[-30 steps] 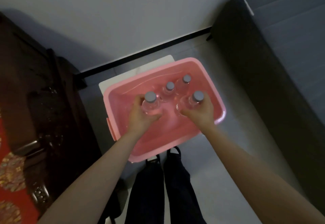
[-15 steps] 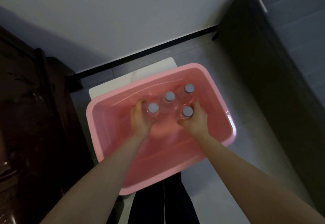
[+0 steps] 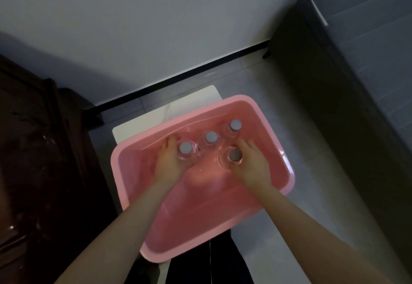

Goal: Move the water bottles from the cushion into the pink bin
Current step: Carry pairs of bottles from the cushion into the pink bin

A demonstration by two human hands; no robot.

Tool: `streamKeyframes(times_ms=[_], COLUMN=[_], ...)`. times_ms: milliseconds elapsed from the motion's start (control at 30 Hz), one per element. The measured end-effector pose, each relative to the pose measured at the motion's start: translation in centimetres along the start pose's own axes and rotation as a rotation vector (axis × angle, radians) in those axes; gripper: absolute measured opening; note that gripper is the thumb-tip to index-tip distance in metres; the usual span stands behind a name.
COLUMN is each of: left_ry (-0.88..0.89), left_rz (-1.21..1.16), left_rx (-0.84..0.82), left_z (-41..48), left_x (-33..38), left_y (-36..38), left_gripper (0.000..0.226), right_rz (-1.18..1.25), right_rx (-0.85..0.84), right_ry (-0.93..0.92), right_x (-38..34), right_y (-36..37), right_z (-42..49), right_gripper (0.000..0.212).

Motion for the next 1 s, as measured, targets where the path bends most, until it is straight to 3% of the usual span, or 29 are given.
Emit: streamKeyframes(times_ms=[133, 200, 467, 767, 900, 1000], left_ry=[0.241, 0.263, 0.252, 0.196, 0.172, 0.123], left_rz=[0.051, 0.106, 0.139, 0.244, 0.254, 0.282], left_rx=[-0.024, -0.034, -0.002, -0.095, -0.135, -0.099], left_z=[-0.6, -0.3, -0.2, -0.1, -0.6, -2.9], left_x=[1.9, 2.5, 2.6, 2.7, 4.1, 6.2], left_y=[-1.8, -2.0, -1.5, -1.7, -2.7, -4.6], left_gripper=[0.028, 0.021, 0.021, 0.028, 0.043, 0.055], right_rz=[-0.115, -0.131, -0.288, -0.378, -0.449, -0.404], right_rx=[-0.038, -0.022, -0.028, -0.097, -0.146, -0.067], right_ry=[-0.065, -0.047, -0.063, -0.013, -0.096, -0.22], right_x=[-0.5, -0.6, 0.3, 0.4, -0.9, -2.9], right_y=[-1.0, -1.5, -1.6, -2.6, -3.9, -6.6], right_z=[0.4, 0.9, 1.0, 0.7, 0.8, -0.5], right_gripper=[0.022, 0.018, 0.016, 0.016, 0.036, 0.046])
Point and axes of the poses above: each hand's wrist, its own z-axis towards the middle knuckle, its own y-axis out of the palm, x = y × z, the point moved 2 cm from there along z, towards the middle knuckle, and after that the axes turned 15 degrees about -x, right-handed, at the moved point
